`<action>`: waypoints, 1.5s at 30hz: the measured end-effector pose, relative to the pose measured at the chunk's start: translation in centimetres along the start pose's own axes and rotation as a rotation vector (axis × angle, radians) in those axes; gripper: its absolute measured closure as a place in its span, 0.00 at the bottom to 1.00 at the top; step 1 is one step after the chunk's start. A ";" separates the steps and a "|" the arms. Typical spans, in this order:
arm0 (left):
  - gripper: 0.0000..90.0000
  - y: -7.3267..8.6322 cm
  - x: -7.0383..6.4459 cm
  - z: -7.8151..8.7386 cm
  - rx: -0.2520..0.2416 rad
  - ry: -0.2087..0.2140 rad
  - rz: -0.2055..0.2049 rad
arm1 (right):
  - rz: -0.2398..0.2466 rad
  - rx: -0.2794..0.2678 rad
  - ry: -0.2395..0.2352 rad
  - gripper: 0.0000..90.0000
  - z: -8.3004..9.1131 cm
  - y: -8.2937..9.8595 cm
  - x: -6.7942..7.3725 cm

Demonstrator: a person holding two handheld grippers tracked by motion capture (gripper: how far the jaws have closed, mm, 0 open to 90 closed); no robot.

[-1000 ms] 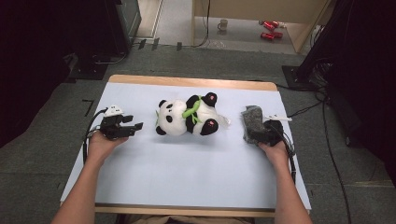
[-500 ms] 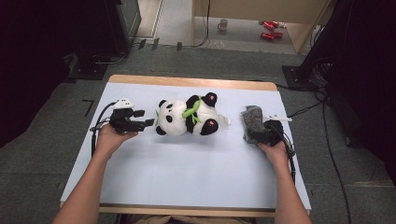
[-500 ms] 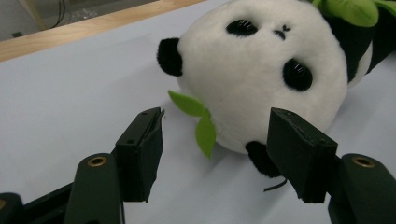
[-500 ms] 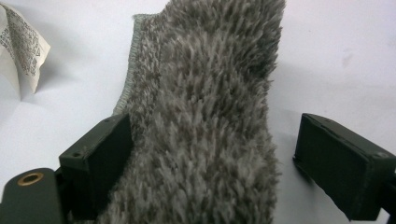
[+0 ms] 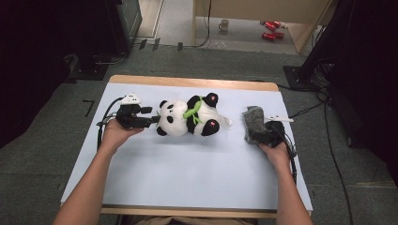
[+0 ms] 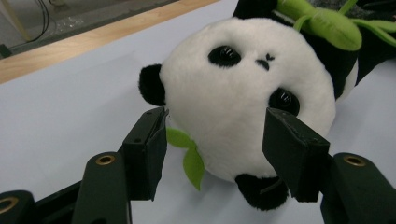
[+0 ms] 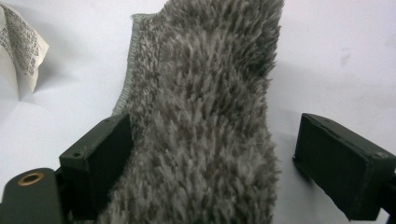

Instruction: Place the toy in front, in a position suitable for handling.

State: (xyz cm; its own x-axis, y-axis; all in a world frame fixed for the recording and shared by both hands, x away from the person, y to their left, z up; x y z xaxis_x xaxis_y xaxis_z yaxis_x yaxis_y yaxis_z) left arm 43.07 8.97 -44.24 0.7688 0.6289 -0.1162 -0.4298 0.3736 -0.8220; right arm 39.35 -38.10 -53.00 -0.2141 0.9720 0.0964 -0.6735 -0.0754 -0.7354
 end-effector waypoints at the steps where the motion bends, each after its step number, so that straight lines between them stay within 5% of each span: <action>1: 0.43 -0.3 0.0 0.0 -0.006 0.005 0.000 | 0.000 0.000 0.000 0.12 0.0 0.0 0.0; 7: 0.44 -1.4 -0.2 -0.8 0.000 0.037 -0.014 | 0.001 0.000 0.001 0.12 0.0 0.0 0.0; 16: 0.51 -0.6 0.1 -2.3 0.022 0.042 -0.050 | 0.001 -0.001 0.004 0.12 0.0 0.0 0.0; 27: 0.57 0.5 0.6 -3.7 0.004 0.112 -0.017 | -0.004 -0.002 0.012 0.13 0.1 0.1 0.1; 37: 0.68 1.1 0.3 -4.5 0.001 0.129 -0.015 | -0.011 -0.002 0.015 0.13 0.2 0.1 0.1; 41: 0.75 1.7 0.1 -4.5 -0.045 0.121 0.000 | -0.011 -0.001 0.015 0.13 0.2 0.1 0.1; 45: 0.82 1.4 -0.1 -4.3 -0.026 0.092 0.009 | -0.011 -0.001 0.015 0.13 0.2 0.1 0.1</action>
State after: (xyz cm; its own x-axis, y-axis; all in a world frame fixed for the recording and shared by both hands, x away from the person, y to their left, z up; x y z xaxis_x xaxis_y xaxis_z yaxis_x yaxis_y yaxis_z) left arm 44.42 6.48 -47.72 0.8056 0.5665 -0.1737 -0.4258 0.3495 -0.8346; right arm 39.12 -38.01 -52.98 -0.1958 0.9761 0.0947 -0.6750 -0.0641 -0.7351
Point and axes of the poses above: each handheld gripper's, and its own axes: z roughly backward along the jaws, y roughly out of its underside, x roughly to its left, the point moved 4 cm from there along -z, roughly forward along the jaws, and after that the axes turned 1 degree about -y, right-handed, at the moved point
